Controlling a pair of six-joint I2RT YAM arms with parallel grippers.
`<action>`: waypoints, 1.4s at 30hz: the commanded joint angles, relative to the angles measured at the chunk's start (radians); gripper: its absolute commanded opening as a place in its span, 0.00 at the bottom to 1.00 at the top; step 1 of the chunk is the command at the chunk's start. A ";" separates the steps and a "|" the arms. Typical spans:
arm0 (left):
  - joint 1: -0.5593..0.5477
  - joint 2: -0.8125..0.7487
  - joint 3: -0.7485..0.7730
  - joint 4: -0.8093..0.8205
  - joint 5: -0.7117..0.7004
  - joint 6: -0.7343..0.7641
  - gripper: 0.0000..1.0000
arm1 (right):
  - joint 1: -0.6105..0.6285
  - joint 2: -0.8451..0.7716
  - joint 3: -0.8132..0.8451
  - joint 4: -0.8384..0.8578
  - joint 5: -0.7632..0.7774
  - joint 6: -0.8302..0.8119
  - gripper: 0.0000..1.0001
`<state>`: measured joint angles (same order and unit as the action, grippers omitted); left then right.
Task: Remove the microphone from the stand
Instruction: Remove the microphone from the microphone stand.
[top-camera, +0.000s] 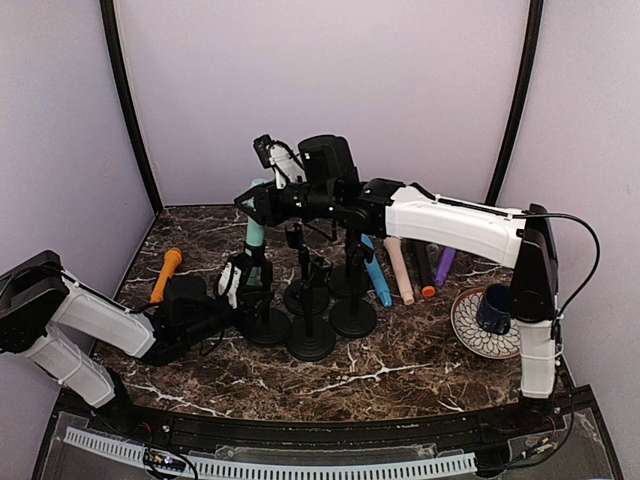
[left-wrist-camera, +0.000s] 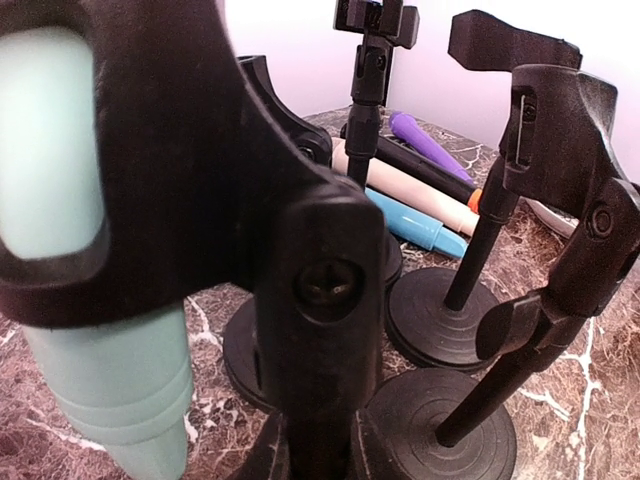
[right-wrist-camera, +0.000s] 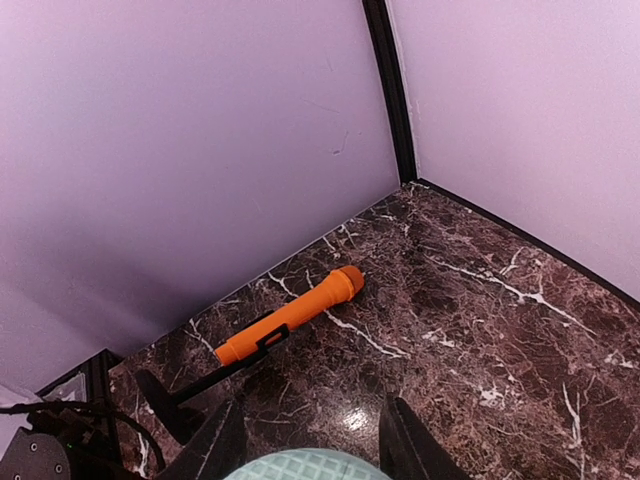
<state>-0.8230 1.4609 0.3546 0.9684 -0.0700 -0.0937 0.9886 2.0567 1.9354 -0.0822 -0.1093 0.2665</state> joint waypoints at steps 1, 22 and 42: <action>0.001 0.014 -0.038 -0.037 0.049 -0.044 0.00 | -0.057 -0.089 0.034 0.178 -0.182 0.014 0.16; 0.001 0.032 -0.042 -0.065 -0.026 -0.043 0.00 | -0.069 -0.153 -0.028 0.190 0.047 0.070 0.15; 0.001 0.041 -0.080 -0.014 0.010 -0.056 0.00 | -0.120 -0.150 -0.012 0.274 -0.328 0.055 0.15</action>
<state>-0.8230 1.4803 0.3271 1.0424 -0.0685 -0.1364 0.9245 2.0121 1.8786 -0.0750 -0.2493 0.3195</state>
